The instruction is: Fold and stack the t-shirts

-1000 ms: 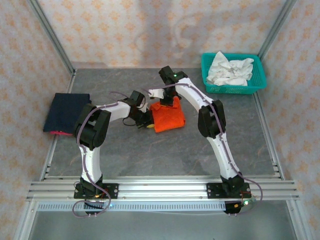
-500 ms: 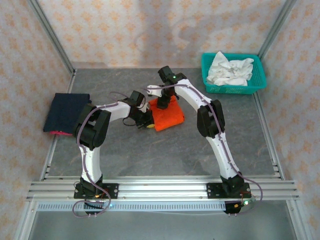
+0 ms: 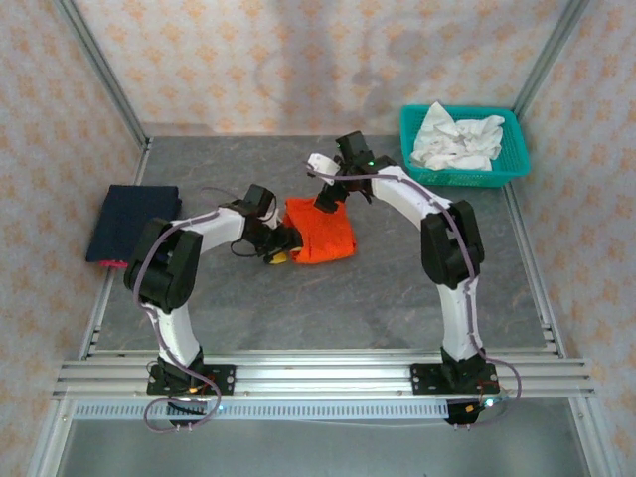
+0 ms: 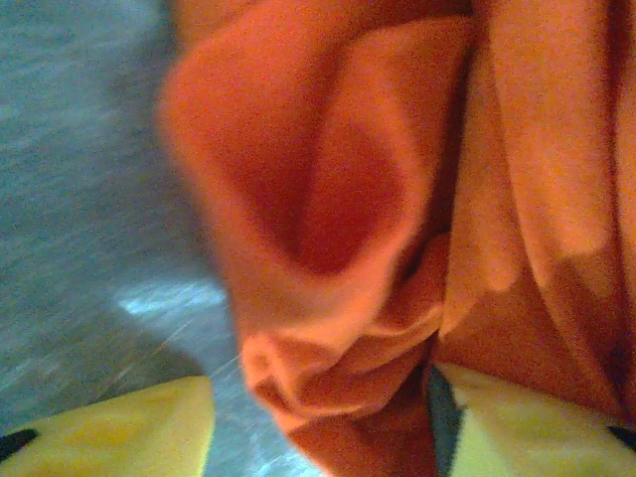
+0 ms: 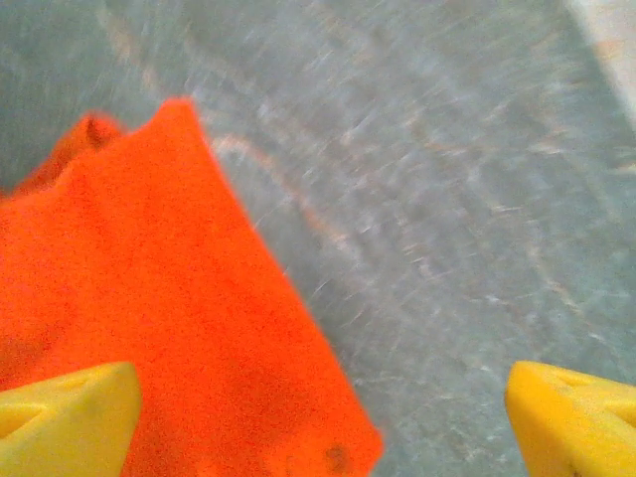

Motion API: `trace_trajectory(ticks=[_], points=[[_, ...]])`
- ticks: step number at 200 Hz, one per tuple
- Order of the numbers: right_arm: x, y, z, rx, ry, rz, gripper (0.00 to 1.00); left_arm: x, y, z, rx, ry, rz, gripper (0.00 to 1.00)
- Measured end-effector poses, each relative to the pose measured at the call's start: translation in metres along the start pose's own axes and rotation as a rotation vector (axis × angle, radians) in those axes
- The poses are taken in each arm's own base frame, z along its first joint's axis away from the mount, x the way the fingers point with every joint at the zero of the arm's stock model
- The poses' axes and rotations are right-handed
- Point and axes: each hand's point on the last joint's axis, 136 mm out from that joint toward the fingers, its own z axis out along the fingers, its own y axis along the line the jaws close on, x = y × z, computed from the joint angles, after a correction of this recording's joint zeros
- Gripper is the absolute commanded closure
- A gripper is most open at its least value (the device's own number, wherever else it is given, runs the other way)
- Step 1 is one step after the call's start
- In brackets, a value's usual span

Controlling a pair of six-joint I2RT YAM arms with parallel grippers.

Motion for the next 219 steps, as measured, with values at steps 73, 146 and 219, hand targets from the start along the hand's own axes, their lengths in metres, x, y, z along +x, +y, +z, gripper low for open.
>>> trace_trajectory(ticks=[73,146,219], points=[[0.016,-0.039,-0.034,0.217,-0.13,0.731,0.14,-0.008,0.005,-0.044,-0.008,-0.127,-0.018,0.17],[0.057,0.02,-0.016,0.03,0.006,1.282,0.33,-0.048,-0.022,-0.05,0.054,-0.26,-0.032,0.52],[0.072,0.045,-0.014,-0.036,0.096,1.368,0.45,-0.063,-0.013,-0.015,0.027,-0.255,-0.093,0.95]])
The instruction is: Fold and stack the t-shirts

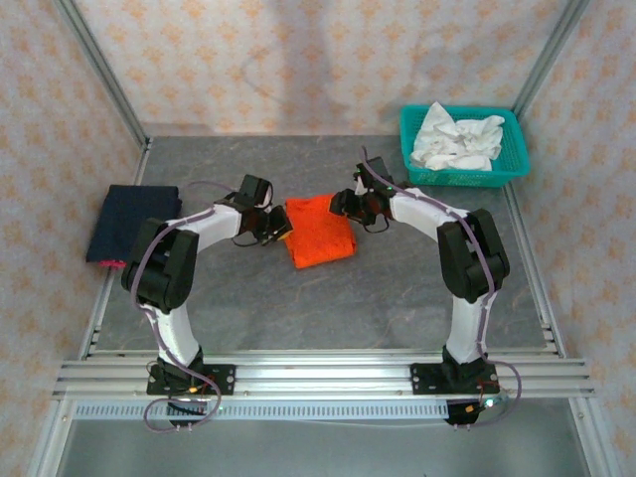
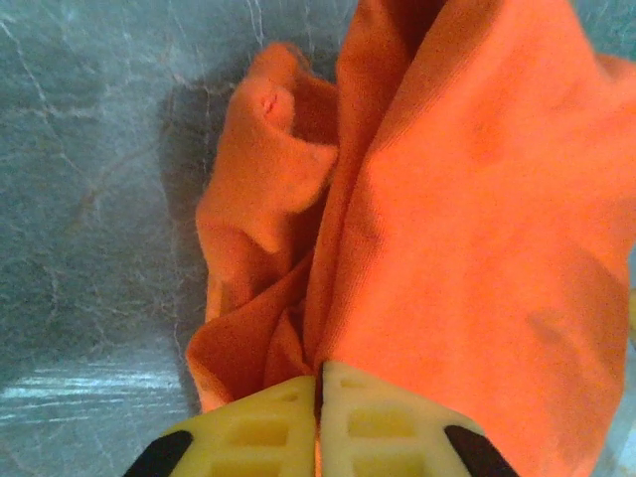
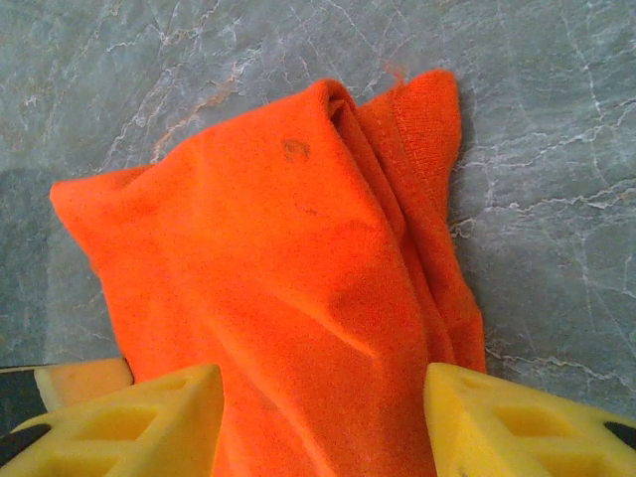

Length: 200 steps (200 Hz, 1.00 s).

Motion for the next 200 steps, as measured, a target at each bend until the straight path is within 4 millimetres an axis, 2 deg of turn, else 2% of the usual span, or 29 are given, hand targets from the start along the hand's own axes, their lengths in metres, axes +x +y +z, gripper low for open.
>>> trace_trajectory(ticks=[13,25,34,54,72,99,125,133,144,153,163,178,192,200], points=[[0.001,0.0,0.0,0.001,0.005,0.002,0.45,-0.001,0.0,0.0,0.003,-0.008,-0.002,0.93],[0.002,0.0,0.0,-0.003,0.008,0.002,0.44,-0.003,-0.001,0.001,0.011,-0.014,-0.008,0.78],[0.002,0.0,0.0,-0.004,0.009,0.002,0.45,-0.003,-0.002,0.004,0.02,-0.016,-0.009,0.71],[0.003,0.001,0.0,-0.008,0.016,0.003,0.49,-0.005,-0.002,0.013,0.036,-0.015,-0.028,0.67],[0.007,0.0,0.003,-0.013,0.034,0.014,0.64,-0.005,0.001,0.019,0.037,-0.008,-0.039,0.68],[0.02,-0.003,0.012,-0.007,0.086,0.024,0.89,-0.005,0.003,0.025,0.039,-0.002,-0.045,0.88],[0.031,0.003,0.016,-0.014,0.115,-0.007,0.96,-0.004,0.004,0.029,0.043,0.008,-0.051,0.9],[0.034,0.006,0.017,-0.019,0.121,-0.019,0.96,-0.003,0.003,0.029,0.048,0.012,-0.05,0.86],[0.037,0.009,0.017,-0.021,0.128,-0.036,0.94,-0.003,0.002,0.03,0.053,0.014,-0.045,0.71],[0.039,0.01,0.018,-0.021,0.132,-0.043,0.87,-0.004,0.0,0.029,0.059,0.015,-0.048,0.58],[0.04,0.011,0.018,-0.018,0.131,-0.05,0.8,-0.006,-0.005,0.028,0.07,0.013,-0.037,0.49],[0.039,0.008,0.017,-0.004,0.119,-0.059,0.74,-0.009,-0.011,0.025,0.074,0.004,-0.02,0.47],[0.039,0.004,0.014,0.015,0.105,-0.067,0.64,-0.008,-0.009,0.02,0.049,-0.007,-0.007,0.47],[0.038,0.003,0.01,0.021,0.095,-0.067,0.61,-0.007,-0.008,0.015,0.032,-0.011,-0.003,0.47]])
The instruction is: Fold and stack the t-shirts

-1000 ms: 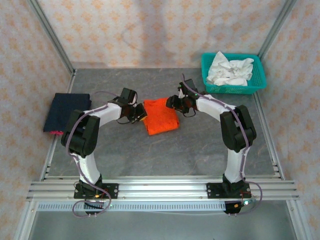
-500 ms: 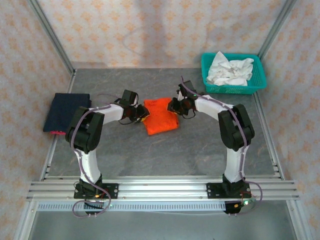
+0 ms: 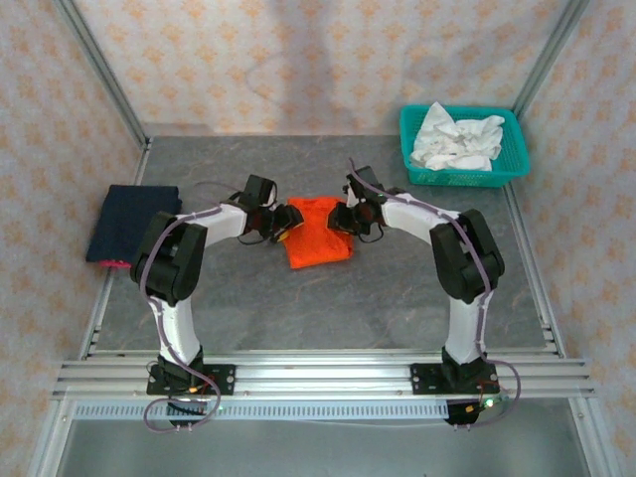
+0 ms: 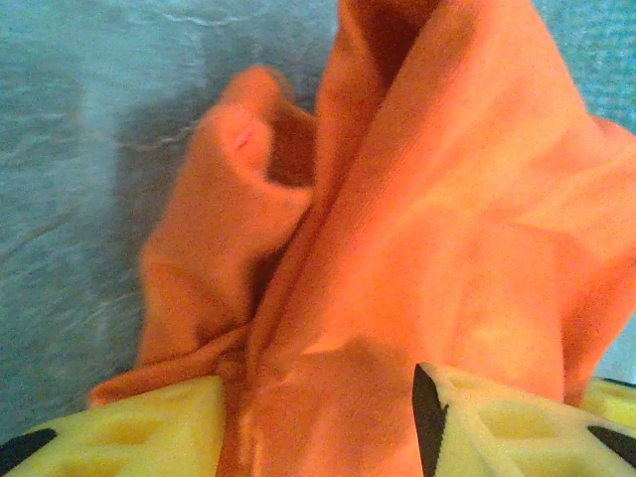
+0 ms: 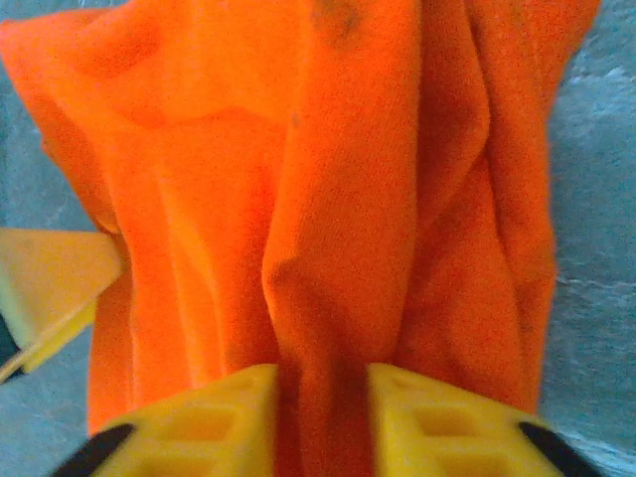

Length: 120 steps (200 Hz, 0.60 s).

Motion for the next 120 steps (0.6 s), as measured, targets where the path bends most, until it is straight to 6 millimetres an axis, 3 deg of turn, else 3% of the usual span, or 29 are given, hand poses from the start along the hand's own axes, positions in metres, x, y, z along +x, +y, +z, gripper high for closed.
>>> trace_trajectory(ticks=[31,70,101,120], points=[[-0.011,0.003,-0.017,0.004,-0.066,-0.003,0.52,-0.011,-0.011,-0.017,-0.03,-0.036,0.042,0.47],[-0.024,0.002,-0.024,0.005,-0.116,0.006,0.5,-0.029,-0.03,-0.022,-0.021,-0.07,0.077,0.48],[-0.029,-0.002,-0.026,0.007,-0.13,0.028,0.5,-0.026,-0.015,-0.005,-0.065,-0.037,0.057,0.5],[-0.03,-0.004,-0.026,0.008,-0.131,0.036,0.54,-0.022,-0.005,0.005,-0.089,-0.014,0.042,0.59]])
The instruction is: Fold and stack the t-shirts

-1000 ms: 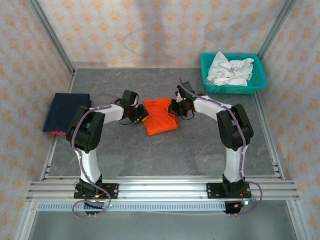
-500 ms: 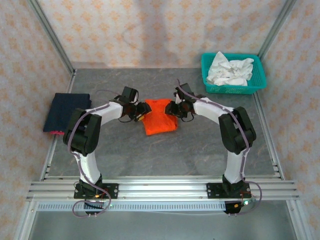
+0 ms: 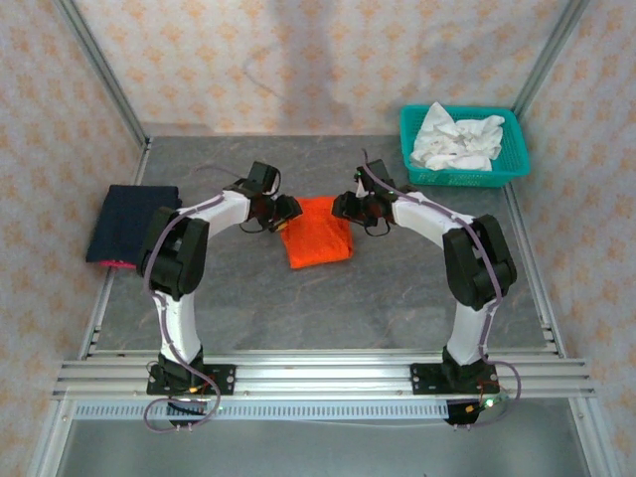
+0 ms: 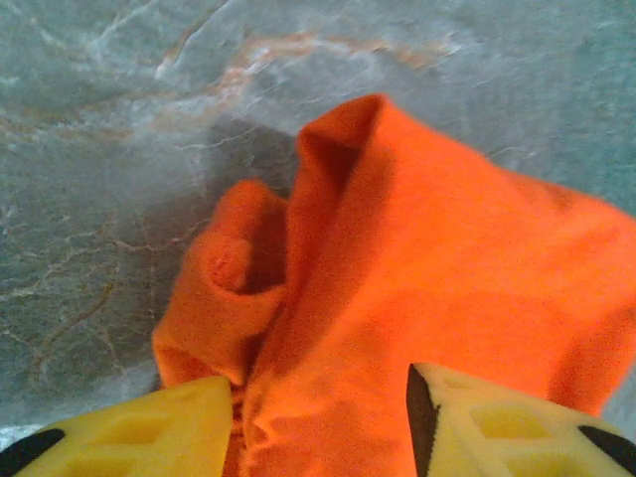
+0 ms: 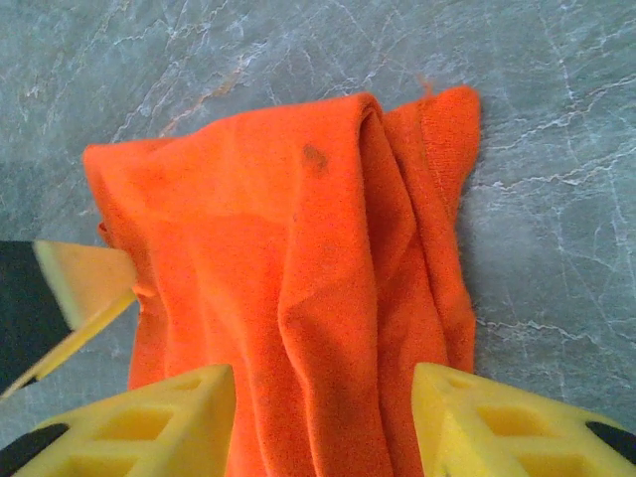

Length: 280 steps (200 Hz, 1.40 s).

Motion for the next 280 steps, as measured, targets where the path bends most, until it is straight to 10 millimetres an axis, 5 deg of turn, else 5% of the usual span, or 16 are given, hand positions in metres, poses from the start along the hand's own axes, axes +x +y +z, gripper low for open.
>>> trace_trajectory(ticks=[71,121,156,206,280], points=[[0.007,-0.01,0.023,0.01,0.054,0.025,0.63,0.011,-0.005,0.009,0.022,0.041,-0.022,1.0],[0.001,-0.006,0.037,-0.014,0.07,0.024,0.7,0.011,-0.006,0.009,0.029,0.044,-0.018,1.0],[-0.008,0.002,0.05,-0.051,0.082,0.012,1.0,0.012,-0.008,0.009,0.038,0.051,-0.017,1.0],[-0.012,0.016,0.049,-0.124,0.065,-0.043,1.0,0.011,-0.012,0.005,0.048,0.046,-0.006,1.0],[-0.018,0.033,0.027,-0.188,0.009,-0.096,1.0,0.015,-0.035,-0.057,0.117,-0.044,0.035,1.0]])
